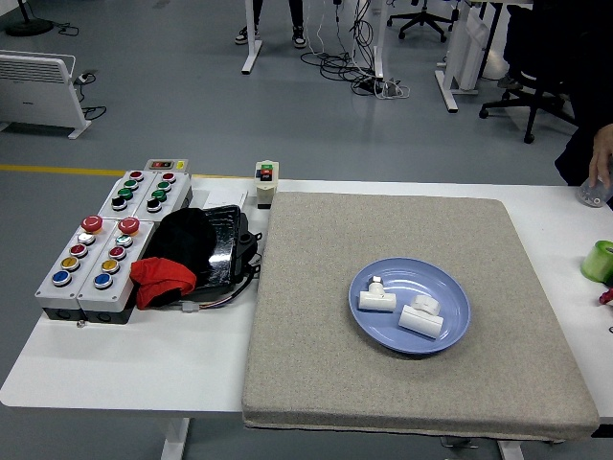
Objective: Pick pipe place plate twice
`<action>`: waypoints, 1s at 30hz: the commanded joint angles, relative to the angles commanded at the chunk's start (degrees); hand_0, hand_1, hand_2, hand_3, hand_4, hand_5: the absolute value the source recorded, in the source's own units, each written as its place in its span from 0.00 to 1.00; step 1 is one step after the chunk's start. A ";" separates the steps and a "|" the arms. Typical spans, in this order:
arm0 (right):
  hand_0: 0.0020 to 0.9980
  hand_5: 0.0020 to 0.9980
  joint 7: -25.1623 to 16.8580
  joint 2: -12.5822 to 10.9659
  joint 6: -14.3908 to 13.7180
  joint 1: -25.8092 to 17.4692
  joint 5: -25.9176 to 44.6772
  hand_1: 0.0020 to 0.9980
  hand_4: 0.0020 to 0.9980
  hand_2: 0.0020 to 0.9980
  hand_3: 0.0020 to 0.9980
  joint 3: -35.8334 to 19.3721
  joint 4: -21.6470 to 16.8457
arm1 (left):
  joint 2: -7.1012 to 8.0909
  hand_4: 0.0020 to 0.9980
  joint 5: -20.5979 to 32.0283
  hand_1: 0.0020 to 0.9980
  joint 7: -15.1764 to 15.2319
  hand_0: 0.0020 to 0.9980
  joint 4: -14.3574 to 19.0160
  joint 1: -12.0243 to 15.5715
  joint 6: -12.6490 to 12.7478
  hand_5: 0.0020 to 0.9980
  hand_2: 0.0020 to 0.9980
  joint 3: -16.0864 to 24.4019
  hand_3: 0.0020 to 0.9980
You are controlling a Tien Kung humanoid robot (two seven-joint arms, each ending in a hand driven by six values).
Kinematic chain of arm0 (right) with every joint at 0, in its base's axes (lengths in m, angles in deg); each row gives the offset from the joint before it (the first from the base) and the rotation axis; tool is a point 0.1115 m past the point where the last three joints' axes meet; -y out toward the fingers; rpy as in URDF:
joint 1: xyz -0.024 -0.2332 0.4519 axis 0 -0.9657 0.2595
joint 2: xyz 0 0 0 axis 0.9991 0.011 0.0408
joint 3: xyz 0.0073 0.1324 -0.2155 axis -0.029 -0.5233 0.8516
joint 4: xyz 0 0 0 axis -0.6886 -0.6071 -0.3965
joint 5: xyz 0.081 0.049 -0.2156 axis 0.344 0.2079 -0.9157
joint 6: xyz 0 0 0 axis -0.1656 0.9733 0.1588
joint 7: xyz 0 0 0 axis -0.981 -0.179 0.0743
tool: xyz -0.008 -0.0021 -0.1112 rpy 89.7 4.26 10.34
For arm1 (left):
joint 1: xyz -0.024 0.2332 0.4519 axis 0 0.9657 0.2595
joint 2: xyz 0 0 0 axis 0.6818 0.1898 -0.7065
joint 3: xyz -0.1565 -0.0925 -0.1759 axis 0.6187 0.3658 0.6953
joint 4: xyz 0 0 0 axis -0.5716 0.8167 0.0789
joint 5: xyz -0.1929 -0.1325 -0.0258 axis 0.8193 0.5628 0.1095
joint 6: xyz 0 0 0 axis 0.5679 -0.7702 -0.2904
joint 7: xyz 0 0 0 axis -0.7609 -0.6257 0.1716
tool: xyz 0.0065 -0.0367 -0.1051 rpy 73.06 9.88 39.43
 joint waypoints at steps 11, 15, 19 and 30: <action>0.84 0.59 -0.33 0.21 -1.21 -0.61 0.86 0.80 0.59 0.88 0.84 0.06 -0.02 | 0.03 0.35 -0.26 0.69 0.18 0.70 0.04 -0.13 -0.02 1.00 0.71 0.37 0.66; 0.84 0.60 -0.40 0.20 -1.46 -0.74 1.09 0.79 0.59 0.87 0.84 0.12 0.00 | 0.04 0.35 -0.36 0.69 0.20 0.70 0.04 -0.14 -0.04 1.00 0.72 0.45 0.66; 0.84 0.60 -0.40 0.22 -1.67 -0.92 1.33 0.79 0.58 0.87 0.83 0.21 0.08 | -0.01 0.35 -0.34 0.69 0.21 0.70 0.03 -0.14 -0.02 1.00 0.71 0.50 0.66; 0.84 0.62 -0.51 0.21 -2.11 -1.05 1.89 0.79 0.58 0.87 0.83 0.64 0.22 | 0.00 0.35 -0.14 0.69 0.22 0.70 -0.01 0.06 0.01 1.00 0.71 0.21 0.66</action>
